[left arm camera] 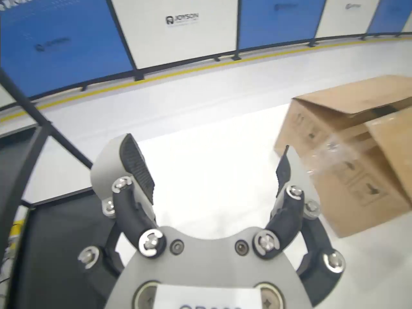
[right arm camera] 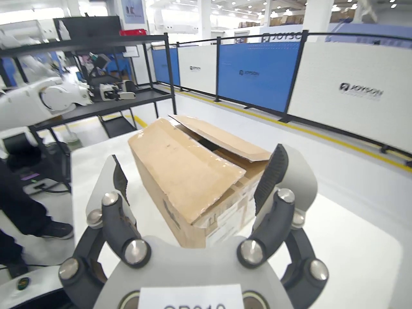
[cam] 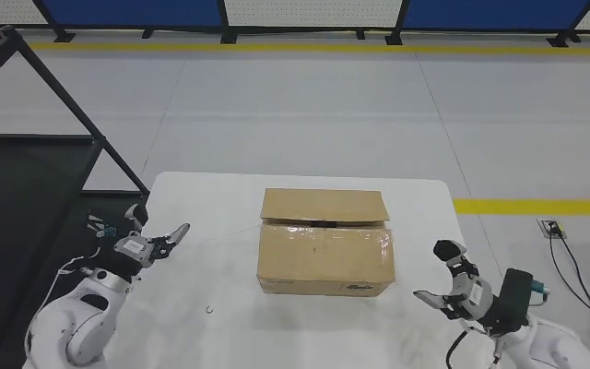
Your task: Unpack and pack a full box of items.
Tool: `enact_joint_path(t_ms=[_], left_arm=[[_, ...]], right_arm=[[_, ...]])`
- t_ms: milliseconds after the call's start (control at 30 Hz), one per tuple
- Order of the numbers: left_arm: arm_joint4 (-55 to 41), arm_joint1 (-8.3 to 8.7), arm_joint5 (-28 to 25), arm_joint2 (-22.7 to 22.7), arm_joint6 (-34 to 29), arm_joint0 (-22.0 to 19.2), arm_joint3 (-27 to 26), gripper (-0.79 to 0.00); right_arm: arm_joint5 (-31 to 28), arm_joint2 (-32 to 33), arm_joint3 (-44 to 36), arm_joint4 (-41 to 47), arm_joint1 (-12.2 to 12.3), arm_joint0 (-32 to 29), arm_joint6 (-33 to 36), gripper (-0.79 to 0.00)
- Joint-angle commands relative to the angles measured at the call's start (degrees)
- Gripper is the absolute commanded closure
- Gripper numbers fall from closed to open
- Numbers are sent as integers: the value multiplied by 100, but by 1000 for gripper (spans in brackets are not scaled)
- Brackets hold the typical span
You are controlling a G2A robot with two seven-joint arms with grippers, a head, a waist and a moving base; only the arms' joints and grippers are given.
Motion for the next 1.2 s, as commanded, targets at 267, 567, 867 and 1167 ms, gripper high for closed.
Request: enact_joint_path(t_ms=[267, 567, 867, 1167], left_arm=[[-2897, 208, -475, -162, -2334, -252, 62, -785], [-2640, 229, -329, -249, -2379, -287, 3, -785], [-4510, 324, -186, 114, -3519, -384, 14, -785], [-5903, 476, -276, 190, -4472, -593, 362, -785]], right_arm=[[278, -135, 639, 2476, 218, 805, 2213, -785], [302, -151, 638, 2505, 215, 797, 2199, -785], [1145, -827, 1273, 4318, 304, 1526, 4021, -785], [1352, -1255, 2079, 6228, 436, 2325, 6175, -785]])
